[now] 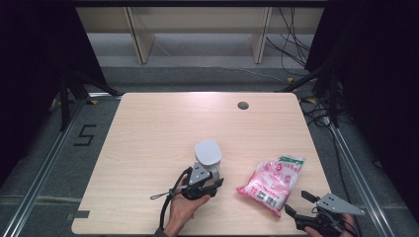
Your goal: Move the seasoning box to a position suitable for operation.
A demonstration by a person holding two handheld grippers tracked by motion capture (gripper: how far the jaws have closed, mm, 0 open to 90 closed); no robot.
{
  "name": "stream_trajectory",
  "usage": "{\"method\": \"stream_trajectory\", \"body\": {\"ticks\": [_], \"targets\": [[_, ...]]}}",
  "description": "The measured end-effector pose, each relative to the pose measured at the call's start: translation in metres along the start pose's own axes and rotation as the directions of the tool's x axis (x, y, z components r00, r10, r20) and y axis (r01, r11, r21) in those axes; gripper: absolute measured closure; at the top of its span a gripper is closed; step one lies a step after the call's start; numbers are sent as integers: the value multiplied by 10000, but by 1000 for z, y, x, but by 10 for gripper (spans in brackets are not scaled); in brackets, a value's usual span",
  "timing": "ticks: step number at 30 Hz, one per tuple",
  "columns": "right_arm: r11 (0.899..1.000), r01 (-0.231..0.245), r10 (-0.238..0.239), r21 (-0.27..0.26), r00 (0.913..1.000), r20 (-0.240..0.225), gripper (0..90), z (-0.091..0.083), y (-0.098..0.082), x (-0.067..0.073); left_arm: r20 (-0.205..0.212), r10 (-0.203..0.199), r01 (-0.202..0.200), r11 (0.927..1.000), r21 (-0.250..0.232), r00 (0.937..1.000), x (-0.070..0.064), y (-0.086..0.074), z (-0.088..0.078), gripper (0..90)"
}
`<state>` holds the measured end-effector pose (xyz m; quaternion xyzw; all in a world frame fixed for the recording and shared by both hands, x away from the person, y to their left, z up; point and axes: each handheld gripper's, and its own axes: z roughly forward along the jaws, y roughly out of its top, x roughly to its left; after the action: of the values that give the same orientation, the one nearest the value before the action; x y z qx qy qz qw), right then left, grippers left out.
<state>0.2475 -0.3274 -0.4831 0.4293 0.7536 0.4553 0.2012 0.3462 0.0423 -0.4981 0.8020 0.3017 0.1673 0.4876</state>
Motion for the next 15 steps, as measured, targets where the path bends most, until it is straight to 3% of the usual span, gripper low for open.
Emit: {"method": "stream_trajectory", "body": {"ticks": [1, 2, 3, 4, 5, 6, 7, 8, 10, 11, 12, 13, 15], "targets": [[10000, -1, 1, -5, 10000, -1, 220, 0, 0, 0, -123, -239, 240, 9997, 84, 9996, -3, 1, 1, 624], [10000, -2, 2, -10, 10000, -18, 220, 0, 0, 0, 75, -859, 858, 9963, 50, 9963, -7, 1, 6, 661], [10000, 4, -4, -10, 10000, -26, 220, 0, 0, 0, 75, -859, 858, 9963, 50, 9963, -7, 1, 6, 679], [10000, 9, -9, -10, 10000, -29, 221, 0, 0, 0, -284, -1009, 1011, 9949, 46, 9945, -7, 0, 6, 712], [10000, 32, -32, -16, 10000, 6, 221, 0, 0, 0, -311, -287, 288, 9996, 28, 9991, 1, 1, 7, 737], [10000, 10, -10, -18, 10000, -6, 222, 0, 0, 0, -172, -739, 738, 9972, -82, 9971, -1, 0, 7, 750], [10000, 10, -10, -18, 10000, -6, 222, 0, 0, 0, -172, -739, 738, 9972, -82, 9971, -1, 0, 7, 753], [9996, -277, 277, 60, 9996, -20, 222, -1, 0, 2, -107, -340, 339, 9994, -49, 9994, 1, 0, 7, 753], [9996, -275, 276, 60, 9996, -55, 223, -1, -1, 1, -249, 65, -65, 10000, -1, 9997, 2, 0, 4, 752], [9996, -266, 267, 43, 9996, -51, 223, -1, -1, 1, -203, -165, 164, 9999, -36, 9997, 3, -2, 2, 750], [9996, -273, 273, 8, 9996, -64, 223, -1, -1, 1, -116, -44, 44, 10000, -15, 9999, 7, -3, -2, 747], [9996, -281, 281, -6, 9996, -69, 223, -1, -1, 1, -226, -1112, 1113, 9938, 49, 9935, 2, -6, -6, 741], [9996, -289, 289, -7, 9996, -72, 223, -1, -1, 1, -357, -1083, 1086, 9941, 71, 9935, 5, -11, -15, 730]]}}
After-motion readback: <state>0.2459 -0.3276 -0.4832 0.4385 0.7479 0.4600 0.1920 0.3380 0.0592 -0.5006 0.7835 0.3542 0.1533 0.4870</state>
